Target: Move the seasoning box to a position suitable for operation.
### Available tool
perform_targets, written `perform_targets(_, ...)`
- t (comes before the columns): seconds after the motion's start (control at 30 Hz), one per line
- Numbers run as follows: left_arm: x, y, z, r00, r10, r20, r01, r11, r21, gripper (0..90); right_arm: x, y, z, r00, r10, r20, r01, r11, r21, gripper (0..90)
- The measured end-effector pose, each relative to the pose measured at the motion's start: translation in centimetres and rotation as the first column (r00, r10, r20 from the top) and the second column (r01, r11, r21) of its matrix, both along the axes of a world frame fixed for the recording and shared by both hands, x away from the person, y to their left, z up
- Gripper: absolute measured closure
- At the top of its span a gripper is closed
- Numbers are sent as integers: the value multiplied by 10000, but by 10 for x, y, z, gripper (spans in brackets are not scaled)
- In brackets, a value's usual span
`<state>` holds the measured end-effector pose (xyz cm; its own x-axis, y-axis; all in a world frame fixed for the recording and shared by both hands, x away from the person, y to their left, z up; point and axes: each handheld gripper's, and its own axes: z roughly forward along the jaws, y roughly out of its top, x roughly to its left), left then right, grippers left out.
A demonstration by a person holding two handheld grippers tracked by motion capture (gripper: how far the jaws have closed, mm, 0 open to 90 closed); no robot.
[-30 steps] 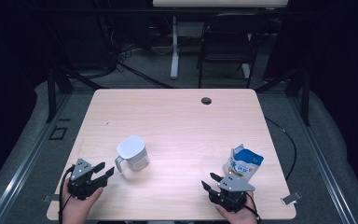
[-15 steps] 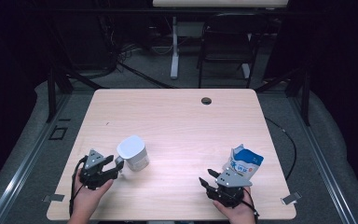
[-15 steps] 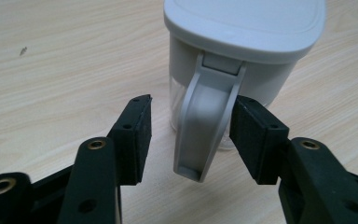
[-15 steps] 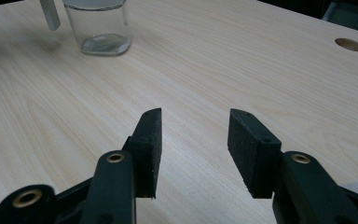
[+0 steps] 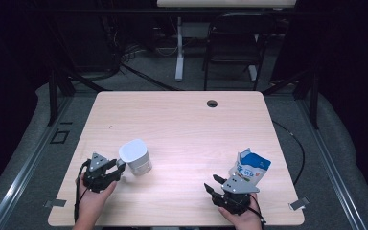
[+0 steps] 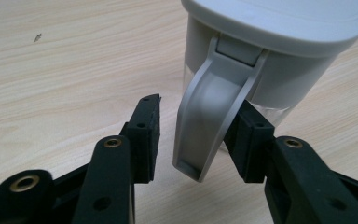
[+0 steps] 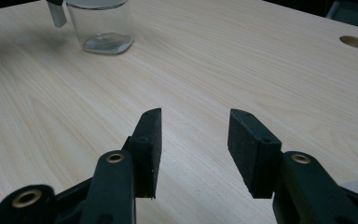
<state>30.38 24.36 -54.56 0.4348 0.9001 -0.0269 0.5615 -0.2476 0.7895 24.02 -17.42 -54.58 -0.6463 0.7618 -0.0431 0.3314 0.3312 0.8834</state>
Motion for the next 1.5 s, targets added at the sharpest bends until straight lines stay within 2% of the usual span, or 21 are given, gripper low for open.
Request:
perform_targets(0.1,2,-2,-3,10000,60,-77,-59,9999,140,627,-1,1,0,10000,-30,27,30,10000,11,549)
perform_targets(0.27,5,-4,-5,9996,254,-100,-254,9997,5,673,-3,2,0,10000,-21,16,21,10000,30,549)
perform_targets(0.47,6,-3,-5,9992,395,-108,-394,9992,22,681,-4,1,1,10000,-39,39,39,10000,57,549)
perform_targets(0.63,7,-3,-4,9995,318,-91,-315,9991,292,690,-4,1,1,10000,-5,17,4,10000,91,549)
perform_targets(1.17,9,-1,-4,10000,64,-37,-62,9989,457,699,-2,1,-2,10000,11,-24,-11,9998,183,552)
perform_targets(1.5,5,-6,-3,9990,-449,-78,453,9975,539,700,-1,2,-4,10000,13,-92,-12,9999,164,568)
